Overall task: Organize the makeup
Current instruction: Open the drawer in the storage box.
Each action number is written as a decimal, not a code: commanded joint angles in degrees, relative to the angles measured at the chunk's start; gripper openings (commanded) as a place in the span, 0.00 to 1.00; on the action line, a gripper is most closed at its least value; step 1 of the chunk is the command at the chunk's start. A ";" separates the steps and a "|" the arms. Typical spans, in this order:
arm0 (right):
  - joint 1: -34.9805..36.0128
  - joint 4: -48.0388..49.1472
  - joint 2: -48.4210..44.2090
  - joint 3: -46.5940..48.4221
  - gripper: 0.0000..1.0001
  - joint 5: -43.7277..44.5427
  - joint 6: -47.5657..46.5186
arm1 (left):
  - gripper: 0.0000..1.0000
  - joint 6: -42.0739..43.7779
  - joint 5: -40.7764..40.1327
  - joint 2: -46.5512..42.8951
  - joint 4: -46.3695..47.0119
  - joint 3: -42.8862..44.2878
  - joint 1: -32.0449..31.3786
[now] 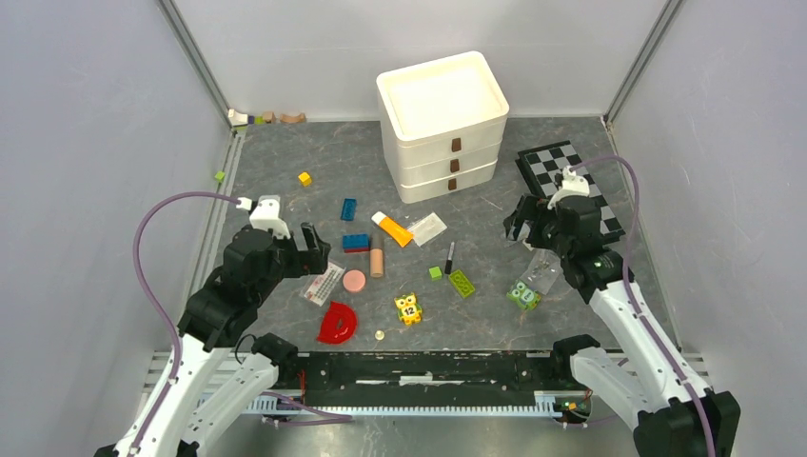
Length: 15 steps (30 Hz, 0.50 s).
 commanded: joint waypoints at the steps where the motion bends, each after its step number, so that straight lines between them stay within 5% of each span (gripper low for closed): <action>1: -0.21 13.31 2.38 -1.98 0.97 -8.14 7.72 | 1.00 -2.07 1.42 -0.22 3.35 -0.50 -0.11; 11: -0.05 47.92 13.34 -10.20 0.97 -16.78 26.61 | 1.00 -1.59 3.90 -0.13 4.17 -0.76 -0.12; 15: 0.58 52.19 19.60 -9.25 0.91 -14.39 28.60 | 1.00 -1.54 4.56 -0.29 4.42 -0.85 -0.10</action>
